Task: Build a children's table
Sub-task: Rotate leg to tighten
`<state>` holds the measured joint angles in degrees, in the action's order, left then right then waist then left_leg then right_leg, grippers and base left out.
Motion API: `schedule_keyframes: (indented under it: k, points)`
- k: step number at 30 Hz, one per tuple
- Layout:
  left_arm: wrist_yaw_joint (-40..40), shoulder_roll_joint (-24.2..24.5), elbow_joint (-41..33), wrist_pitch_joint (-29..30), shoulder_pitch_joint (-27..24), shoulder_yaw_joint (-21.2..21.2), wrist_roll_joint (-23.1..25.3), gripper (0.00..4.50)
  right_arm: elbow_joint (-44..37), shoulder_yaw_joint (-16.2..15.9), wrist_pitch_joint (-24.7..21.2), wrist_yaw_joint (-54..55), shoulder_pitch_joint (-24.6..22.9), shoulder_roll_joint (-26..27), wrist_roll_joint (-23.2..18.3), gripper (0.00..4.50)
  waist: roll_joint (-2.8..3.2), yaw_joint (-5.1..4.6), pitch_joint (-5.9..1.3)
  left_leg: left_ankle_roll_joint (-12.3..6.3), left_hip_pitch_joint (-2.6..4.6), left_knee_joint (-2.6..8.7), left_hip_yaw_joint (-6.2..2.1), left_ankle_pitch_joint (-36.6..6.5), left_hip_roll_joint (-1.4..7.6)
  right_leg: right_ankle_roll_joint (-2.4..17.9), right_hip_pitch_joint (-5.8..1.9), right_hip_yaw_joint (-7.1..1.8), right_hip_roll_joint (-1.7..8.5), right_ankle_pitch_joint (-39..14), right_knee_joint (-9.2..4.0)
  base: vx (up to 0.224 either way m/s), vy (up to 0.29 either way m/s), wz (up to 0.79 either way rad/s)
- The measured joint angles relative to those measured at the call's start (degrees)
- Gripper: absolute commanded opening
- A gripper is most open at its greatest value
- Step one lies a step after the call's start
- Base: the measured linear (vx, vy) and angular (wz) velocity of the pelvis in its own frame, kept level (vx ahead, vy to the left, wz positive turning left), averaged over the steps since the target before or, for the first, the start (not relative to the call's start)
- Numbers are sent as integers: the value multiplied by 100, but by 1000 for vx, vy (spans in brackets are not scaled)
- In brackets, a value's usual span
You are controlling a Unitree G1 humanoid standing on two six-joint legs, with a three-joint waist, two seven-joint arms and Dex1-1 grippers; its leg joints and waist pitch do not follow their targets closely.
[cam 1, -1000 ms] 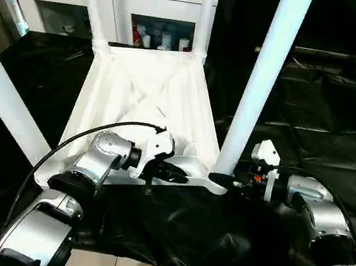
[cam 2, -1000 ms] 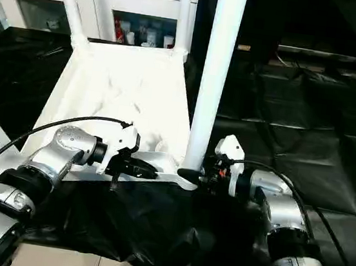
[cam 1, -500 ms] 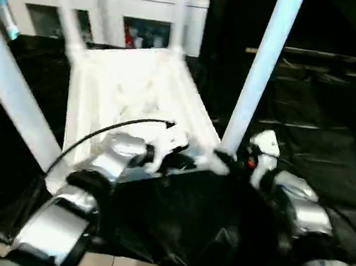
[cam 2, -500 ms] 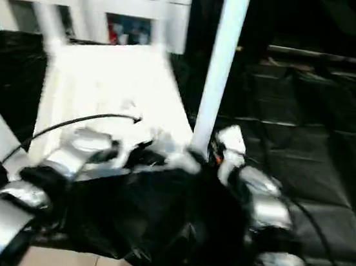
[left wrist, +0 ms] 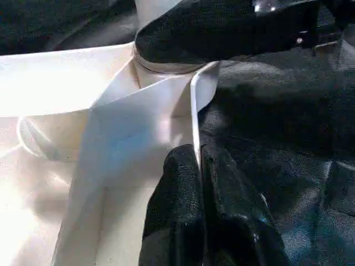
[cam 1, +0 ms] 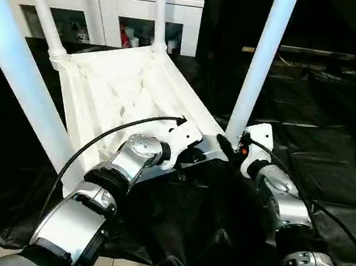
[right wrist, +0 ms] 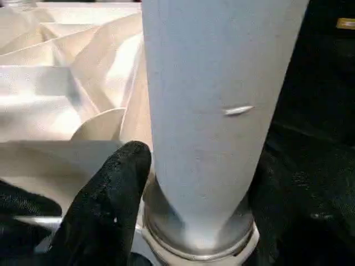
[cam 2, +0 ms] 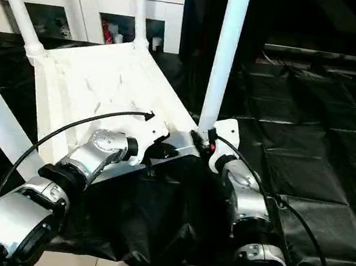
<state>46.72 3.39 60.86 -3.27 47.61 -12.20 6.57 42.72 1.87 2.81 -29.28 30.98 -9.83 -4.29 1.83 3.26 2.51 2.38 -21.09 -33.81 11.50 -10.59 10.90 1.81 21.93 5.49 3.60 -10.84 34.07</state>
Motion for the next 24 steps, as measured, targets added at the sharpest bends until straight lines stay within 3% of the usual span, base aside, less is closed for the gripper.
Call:
schedule_keyframes:
  k: [8,13,18,19,24]
  points:
    - [1279,479,-285,-249,-252,-15,-149,0,-489,-249,-21,-2079,-402,-716,-349,329,-3,49,3,-1,-5,0,0,0,4,-1,2,4,-1,-1,1,0,0,0]
    - [2446,814,-789,-262,-529,-182,-340,0,-832,-496,-234,-3325,-619,-1095,-628,329,-2,216,6,-4,-12,0,0,-1,4,-2,6,5,0,-5,-1,0,0,0]
    - [2963,974,-1046,-234,-661,-280,-420,0,-886,-632,-341,-3796,-695,-1182,-700,329,3,262,10,-8,-17,-5,2,-6,1,-2,8,4,5,-5,-1,0,0,0]
    - [3047,1017,-1085,-216,-685,-281,-443,0,-909,-651,-375,-3894,-704,-1202,-739,302,3,254,10,-8,-17,-5,2,-6,2,-2,9,4,3,-5,-1,0,0,0]
    - [3129,1064,-1114,-201,-691,-281,-470,0,-1075,-666,-517,-4031,-790,-1271,-868,272,9,248,13,-7,-18,-3,2,-6,4,-4,11,5,2,-7,-1,0,0,0]
